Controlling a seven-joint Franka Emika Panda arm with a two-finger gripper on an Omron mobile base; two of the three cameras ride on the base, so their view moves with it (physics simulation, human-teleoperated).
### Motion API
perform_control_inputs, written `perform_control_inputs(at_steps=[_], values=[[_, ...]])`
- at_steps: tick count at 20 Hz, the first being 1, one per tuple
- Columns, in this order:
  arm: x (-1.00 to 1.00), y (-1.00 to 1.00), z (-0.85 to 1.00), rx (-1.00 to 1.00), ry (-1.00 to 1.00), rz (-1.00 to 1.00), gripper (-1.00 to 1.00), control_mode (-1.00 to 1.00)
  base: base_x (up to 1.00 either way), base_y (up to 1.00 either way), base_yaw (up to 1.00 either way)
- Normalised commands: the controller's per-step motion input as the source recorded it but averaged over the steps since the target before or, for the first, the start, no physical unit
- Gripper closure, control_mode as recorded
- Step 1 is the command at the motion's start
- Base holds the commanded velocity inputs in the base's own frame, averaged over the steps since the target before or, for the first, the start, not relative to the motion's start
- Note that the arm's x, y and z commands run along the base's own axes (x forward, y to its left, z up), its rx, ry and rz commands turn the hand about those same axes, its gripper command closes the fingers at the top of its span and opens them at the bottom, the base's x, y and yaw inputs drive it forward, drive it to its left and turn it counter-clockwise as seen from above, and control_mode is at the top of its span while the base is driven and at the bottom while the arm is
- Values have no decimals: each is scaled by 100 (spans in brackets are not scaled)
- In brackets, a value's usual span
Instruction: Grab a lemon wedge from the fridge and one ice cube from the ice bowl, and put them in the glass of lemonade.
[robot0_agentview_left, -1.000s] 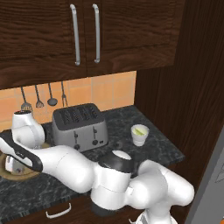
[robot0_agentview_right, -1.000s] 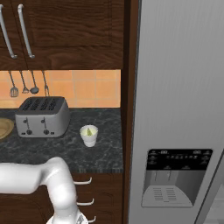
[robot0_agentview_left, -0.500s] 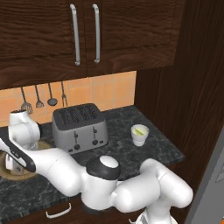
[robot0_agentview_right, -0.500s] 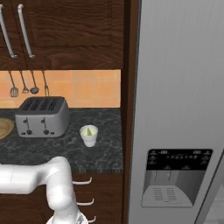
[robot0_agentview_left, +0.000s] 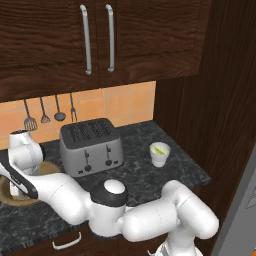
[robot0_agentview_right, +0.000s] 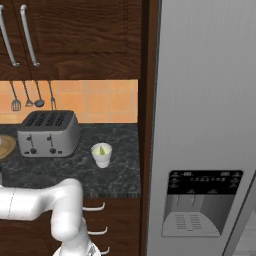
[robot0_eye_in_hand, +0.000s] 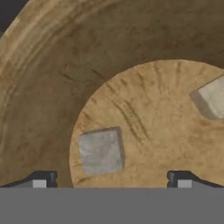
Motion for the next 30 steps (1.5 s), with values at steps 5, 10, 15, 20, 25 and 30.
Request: perform_control_inputs(at_steps=[5,10,15,20,25,30], values=[[21,32,-4,0,6,15,-100,-100,0,0,0],[0,50,-7,-1,1,3,-100,-100,0,0,0],[2,10,-1,0,-1,0,-100,-100,0,0,0],[0,-1,-3,0,0,0,-100,-100,0,0,0],[0,-1,-45,0,0,0,-100,-100,0,0,0],[-12,-12,-3,0,-2,0,-100,-100,0,0,0]])
